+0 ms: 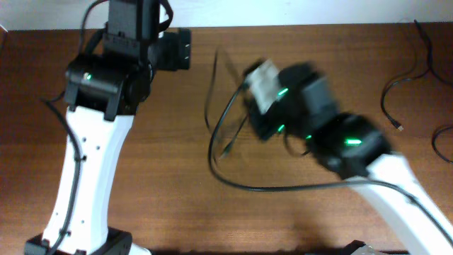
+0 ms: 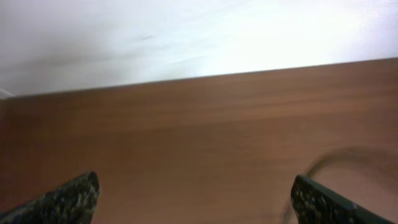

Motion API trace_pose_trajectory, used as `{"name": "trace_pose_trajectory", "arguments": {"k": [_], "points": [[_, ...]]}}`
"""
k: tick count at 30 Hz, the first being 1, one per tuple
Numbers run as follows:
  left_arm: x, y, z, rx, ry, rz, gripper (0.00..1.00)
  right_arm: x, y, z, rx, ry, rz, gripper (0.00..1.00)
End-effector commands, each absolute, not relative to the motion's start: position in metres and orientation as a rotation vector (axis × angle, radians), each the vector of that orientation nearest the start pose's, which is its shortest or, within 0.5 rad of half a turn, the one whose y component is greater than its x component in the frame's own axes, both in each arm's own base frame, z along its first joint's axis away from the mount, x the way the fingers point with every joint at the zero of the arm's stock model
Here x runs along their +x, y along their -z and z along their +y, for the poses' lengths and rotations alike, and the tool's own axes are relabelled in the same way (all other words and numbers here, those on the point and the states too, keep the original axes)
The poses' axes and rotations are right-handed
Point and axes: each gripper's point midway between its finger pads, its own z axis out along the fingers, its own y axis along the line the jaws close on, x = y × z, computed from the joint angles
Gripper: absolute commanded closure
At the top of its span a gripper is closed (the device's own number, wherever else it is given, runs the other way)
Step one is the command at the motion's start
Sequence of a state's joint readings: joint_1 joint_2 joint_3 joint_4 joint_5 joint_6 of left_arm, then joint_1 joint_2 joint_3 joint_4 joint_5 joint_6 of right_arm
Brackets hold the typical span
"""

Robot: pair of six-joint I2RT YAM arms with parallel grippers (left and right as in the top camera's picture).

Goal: Untangle cables

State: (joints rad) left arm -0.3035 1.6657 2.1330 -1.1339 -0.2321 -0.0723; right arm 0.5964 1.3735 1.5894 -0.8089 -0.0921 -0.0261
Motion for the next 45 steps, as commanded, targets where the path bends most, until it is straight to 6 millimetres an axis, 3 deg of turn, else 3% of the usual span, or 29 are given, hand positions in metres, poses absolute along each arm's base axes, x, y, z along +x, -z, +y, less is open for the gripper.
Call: {"name": "trace_pose_trajectory", "arguments": {"k": [1, 3, 6, 7, 10, 14, 19, 23, 27, 28, 29, 30, 32, 35, 37, 45], "points": [[0.427, -0.379, -0.158, 0.32, 0.372, 2.223, 0.01, 0.342, -0.429, 0.175, -0.458, -0.201, 1.936, 0.96], [0.426, -0.368, -0.187, 0.417, 0.554, 2.234, 0.01, 0.35, -0.43, 0.153, -0.4, -0.147, 1.953, 0.96], [0.43, -0.352, -0.192, 0.457, 0.569, 2.268, 0.01, 0.353, -0.414, 0.136, -0.379, -0.106, 2.025, 0.96], [0.431, -0.352, -0.193, 0.459, 0.578, 2.264, 0.01, 0.354, -0.41, 0.133, -0.374, -0.098, 2.043, 0.96], [0.422, -0.371, -0.223, 0.563, 0.77, 2.166, 0.01, 0.359, -0.399, 0.135, -0.382, -0.087, 2.077, 0.96], [0.408, -0.379, -0.257, 0.667, 0.863, 2.105, 0.01, 0.366, -0.403, 0.13, -0.351, -0.051, 2.053, 0.96], [0.405, -0.357, -0.281, 0.711, 0.864, 2.15, 0.01, 0.369, -0.405, 0.12, -0.318, 0.019, 2.047, 0.96], [0.41, -0.326, -0.297, 0.803, 0.832, 2.182, 0.01, 0.369, -0.405, 0.12, -0.333, 0.028, 2.046, 0.96], [0.353, -0.331, -0.339, 1.327, 1.119, 1.815, 0.01, 0.369, -0.405, 0.12, -0.346, 0.036, 2.044, 0.96], [0.347, -0.33, -0.343, 1.391, 1.127, 1.75, 0.01, 0.369, -0.405, 0.12, -0.346, 0.036, 2.045, 0.96], [0.346, -0.329, -0.345, 1.424, 1.111, 1.713, 0.09, 0.369, -0.404, 0.119, -0.364, 0.047, 2.044, 0.96], [0.347, -0.33, -0.347, 1.446, 1.084, 1.678, 0.0, 0.368, -0.404, 0.119, -0.364, 0.053, 2.047, 0.96], [0.358, -0.324, -0.345, 1.425, 1.004, 1.719, 0.01, 0.368, -0.402, 0.117, -0.361, 0.064, 2.054, 0.96], [0.347, -0.324, -0.345, 1.442, 1.074, 1.72, 0.01, 0.368, -0.402, 0.114, -0.354, 0.078, 2.057, 0.96], [0.337, -0.327, -0.346, 1.519, 1.088, 1.619, 0.01, 0.368, -0.402, 0.114, -0.355, 0.079, 2.057, 0.96], [0.326, -0.317, -0.358, 1.586, 1.096, 1.589, 0.01, 0.362, -0.394, 0.122, -0.396, 0.032, 2.086, 0.96]]}}
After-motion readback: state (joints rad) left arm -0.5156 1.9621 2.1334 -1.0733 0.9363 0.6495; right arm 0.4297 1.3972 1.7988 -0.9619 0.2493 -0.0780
